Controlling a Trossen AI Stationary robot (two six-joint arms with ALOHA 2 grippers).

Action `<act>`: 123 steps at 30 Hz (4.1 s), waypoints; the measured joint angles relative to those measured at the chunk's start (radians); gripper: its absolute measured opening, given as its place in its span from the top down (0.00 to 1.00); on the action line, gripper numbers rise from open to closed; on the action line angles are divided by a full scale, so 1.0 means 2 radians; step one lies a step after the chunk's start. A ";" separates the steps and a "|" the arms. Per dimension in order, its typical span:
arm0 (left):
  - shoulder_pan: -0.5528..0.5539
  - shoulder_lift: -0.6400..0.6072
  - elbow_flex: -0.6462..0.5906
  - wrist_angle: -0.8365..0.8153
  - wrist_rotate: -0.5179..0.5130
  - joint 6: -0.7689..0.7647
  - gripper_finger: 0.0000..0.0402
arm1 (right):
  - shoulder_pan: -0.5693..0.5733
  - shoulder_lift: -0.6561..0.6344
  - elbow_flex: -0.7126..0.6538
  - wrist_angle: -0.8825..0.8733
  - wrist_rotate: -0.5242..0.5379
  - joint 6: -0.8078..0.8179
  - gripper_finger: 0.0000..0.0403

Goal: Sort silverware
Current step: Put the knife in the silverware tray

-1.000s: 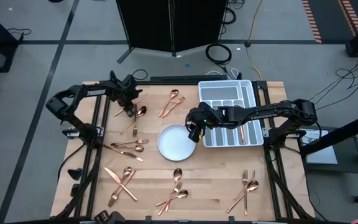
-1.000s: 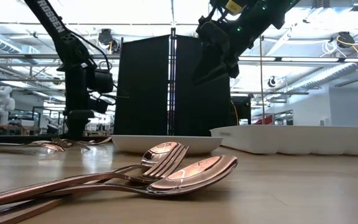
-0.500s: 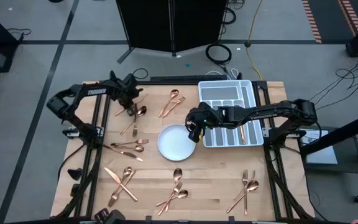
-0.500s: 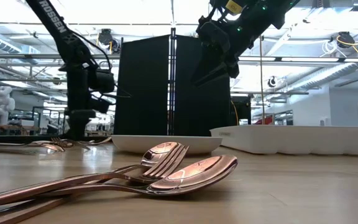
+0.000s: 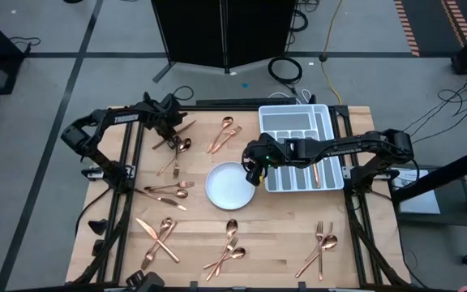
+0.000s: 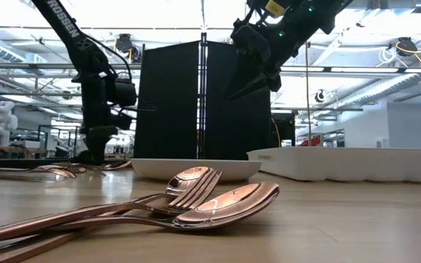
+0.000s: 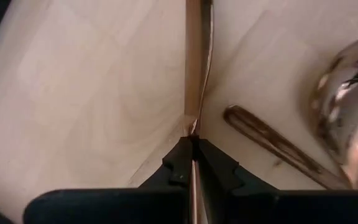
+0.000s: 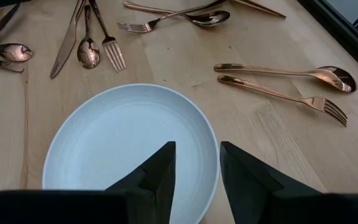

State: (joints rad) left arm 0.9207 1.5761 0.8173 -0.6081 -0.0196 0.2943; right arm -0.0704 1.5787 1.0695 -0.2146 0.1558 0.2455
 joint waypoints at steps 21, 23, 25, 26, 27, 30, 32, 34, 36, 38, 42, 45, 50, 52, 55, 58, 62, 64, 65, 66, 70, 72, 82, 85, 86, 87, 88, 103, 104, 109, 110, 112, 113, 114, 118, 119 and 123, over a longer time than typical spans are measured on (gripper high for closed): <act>0.008 0.000 0.000 0.016 -0.006 0.004 1.00 | 0.000 0.000 0.000 0.004 0.000 0.001 0.71; 0.010 0.000 0.000 0.016 -0.006 0.004 1.00 | 0.000 0.000 0.000 0.004 0.000 -0.003 0.71; 0.013 0.000 0.000 0.016 -0.006 0.005 1.00 | 0.000 0.000 0.000 0.004 0.000 -0.012 0.71; 0.015 0.000 0.000 0.017 -0.006 0.006 1.00 | 0.000 0.000 0.000 0.005 0.000 -0.016 0.71; 0.016 0.000 0.000 0.021 -0.006 0.006 1.00 | 0.000 0.000 0.000 0.005 0.000 -0.019 0.71; 0.020 -0.001 0.004 0.025 0.020 0.004 1.00 | 0.000 0.000 0.000 0.006 0.000 -0.023 0.71; 0.021 -0.002 0.011 0.021 0.041 0.004 1.00 | 0.000 0.000 0.000 0.006 0.000 -0.024 0.71; 0.021 -0.002 0.016 0.011 0.045 0.001 1.00 | -0.001 0.000 0.000 0.006 0.000 -0.026 0.71; 0.020 -0.002 0.016 0.003 0.032 -0.001 0.99 | -0.003 0.000 0.000 0.006 0.000 -0.031 0.71; 0.020 -0.002 0.016 -0.001 0.012 -0.005 0.98 | -0.006 0.000 0.000 0.006 0.000 -0.037 0.71; 0.020 -0.002 0.016 0.000 0.004 -0.001 0.90 | -0.015 0.000 0.000 0.006 0.000 -0.040 0.71; 0.019 -0.002 0.015 0.003 0.006 0.000 0.81 | -0.021 0.000 0.000 0.006 0.000 -0.041 0.71; 0.014 0.004 0.015 0.005 -0.004 0.000 0.69 | -0.026 0.000 0.000 0.006 0.000 -0.045 0.71; 0.011 0.008 0.014 0.012 -0.003 0.001 0.67 | -0.025 0.000 0.000 0.006 0.000 -0.046 0.71; 0.006 0.016 0.014 0.018 -0.003 0.013 0.66 | -0.025 0.000 0.000 0.004 -0.001 -0.047 0.71; 0.003 0.020 0.013 0.026 -0.004 0.018 0.67 | -0.025 0.000 0.000 0.000 -0.001 -0.047 0.71; 0.005 0.020 0.013 0.027 -0.004 0.028 0.72 | -0.025 0.000 0.000 0.000 -0.001 -0.047 0.71; 0.008 0.020 0.013 0.029 -0.004 0.028 0.75 | -0.025 0.000 0.000 -0.001 -0.001 -0.047 0.71; 0.010 0.020 0.013 0.030 -0.004 0.028 0.77 | -0.025 0.000 0.000 -0.002 -0.001 -0.046 0.71; 0.012 0.020 0.013 0.031 -0.004 0.028 0.79 | -0.025 0.000 0.000 -0.003 -0.001 -0.045 0.71; 0.014 0.020 0.013 0.034 -0.005 0.026 0.85 | -0.025 0.000 0.000 -0.008 -0.001 -0.039 0.71; 0.014 0.020 0.013 0.034 -0.004 0.026 0.85 | -0.025 0.000 0.000 -0.011 -0.001 -0.037 0.71; 0.014 0.021 0.013 0.038 0.011 0.000 0.75 | -0.023 0.000 0.000 -0.025 0.000 -0.025 0.71; 0.014 0.021 0.013 0.040 0.014 -0.010 0.71 | -0.020 0.000 0.000 -0.025 0.000 -0.024 0.71; 0.014 0.021 0.013 0.041 0.014 -0.013 0.70 | -0.018 0.000 0.000 -0.025 0.000 -0.024 0.71; 0.014 0.021 0.013 0.042 0.014 -0.014 0.70 | -0.016 0.000 0.000 -0.025 0.000 -0.024 0.71; 0.014 0.021 0.013 0.043 0.014 -0.016 0.69 | -0.013 0.000 0.000 -0.025 0.000 -0.024 0.71; 0.012 0.021 0.014 -0.013 -0.044 -0.148 0.70 | 0.006 0.000 0.000 -0.026 0.000 -0.024 0.71; 0.015 0.021 0.014 -0.020 -0.049 -0.153 0.70 | 0.005 0.000 0.000 -0.026 0.000 -0.024 0.71; 0.034 0.021 0.014 -0.035 -0.039 -0.142 0.70 | 0.006 0.000 0.000 -0.022 0.000 -0.013 0.71; 0.038 0.021 0.014 -0.036 -0.028 -0.138 0.70 | 0.006 0.000 0.000 -0.022 0.000 -0.010 0.71; 0.041 0.021 0.014 -0.036 -0.013 -0.129 0.70 | 0.007 0.000 0.000 -0.023 0.000 -0.004 0.71; 0.041 0.021 0.014 -0.036 -0.011 -0.127 0.70 | 0.008 0.000 0.000 -0.023 0.000 -0.001 0.71; 0.041 0.021 0.014 -0.036 -0.011 -0.127 0.70 | 0.009 0.000 0.000 -0.024 0.000 0.002 0.71; 0.041 0.021 0.014 -0.042 -0.002 -0.111 0.70 | 0.017 0.000 0.000 -0.025 0.000 0.002 0.71; 0.040 0.021 0.014 -0.046 0.005 -0.105 0.70 | 0.019 0.000 0.000 -0.025 0.000 0.002 0.71; 0.033 0.021 0.014 -0.048 0.037 -0.090 0.70 | 0.027 0.000 0.000 -0.025 0.000 0.002 0.71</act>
State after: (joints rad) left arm 0.9859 1.6176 0.8448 -0.7033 0.0546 0.1143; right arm -0.0157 1.5787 1.0695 -0.2646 0.1551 0.2504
